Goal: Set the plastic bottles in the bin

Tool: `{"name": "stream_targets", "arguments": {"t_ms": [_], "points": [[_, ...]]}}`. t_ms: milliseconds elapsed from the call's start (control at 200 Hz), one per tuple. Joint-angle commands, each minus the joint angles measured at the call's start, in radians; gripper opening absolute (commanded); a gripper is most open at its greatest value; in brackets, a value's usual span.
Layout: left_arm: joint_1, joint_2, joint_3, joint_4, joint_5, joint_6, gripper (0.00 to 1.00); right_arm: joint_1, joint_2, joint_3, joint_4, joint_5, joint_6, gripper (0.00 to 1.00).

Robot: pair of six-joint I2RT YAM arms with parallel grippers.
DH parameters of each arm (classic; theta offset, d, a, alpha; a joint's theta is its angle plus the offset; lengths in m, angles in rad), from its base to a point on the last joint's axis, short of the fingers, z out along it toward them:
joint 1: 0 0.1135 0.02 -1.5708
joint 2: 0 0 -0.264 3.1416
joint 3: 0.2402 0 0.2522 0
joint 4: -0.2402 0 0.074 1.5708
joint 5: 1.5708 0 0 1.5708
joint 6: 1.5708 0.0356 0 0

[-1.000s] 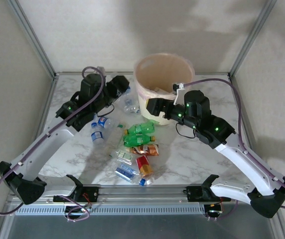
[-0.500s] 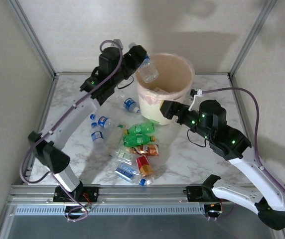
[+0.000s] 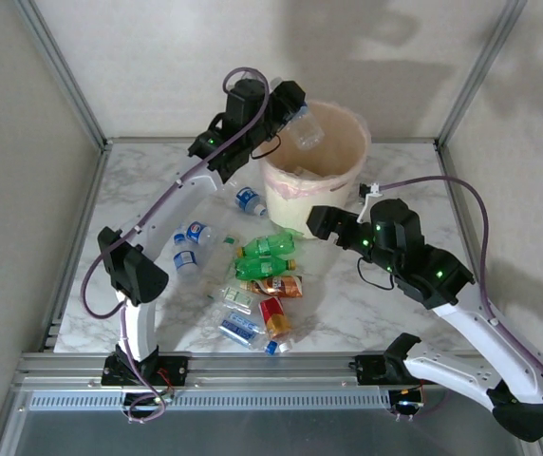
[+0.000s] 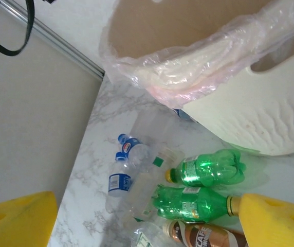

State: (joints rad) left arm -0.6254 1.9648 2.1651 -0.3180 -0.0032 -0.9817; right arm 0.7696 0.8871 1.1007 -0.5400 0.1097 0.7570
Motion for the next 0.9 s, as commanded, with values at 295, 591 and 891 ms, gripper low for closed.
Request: {"name": "stream_targets", "arguments": {"t_ms": [295, 591, 891], "points": [[-0.031, 0.03, 0.095, -0.096, -0.104, 0.085, 0.84, 0.004, -0.013, -0.018, -0.025, 0.033, 0.014, 0.91], [-0.046, -0.105, 0.068, -0.156, -0.206, 0.216, 0.83, 0.039, 0.04, -0.03, -0.098, 0.067, 0.0, 0.88], [-0.015, -0.593, -0.531, -0.003, -0.339, 0.349, 1.0, 0.228, 0.118, -0.132, -0.126, 0.111, 0.018, 0.88]]}}
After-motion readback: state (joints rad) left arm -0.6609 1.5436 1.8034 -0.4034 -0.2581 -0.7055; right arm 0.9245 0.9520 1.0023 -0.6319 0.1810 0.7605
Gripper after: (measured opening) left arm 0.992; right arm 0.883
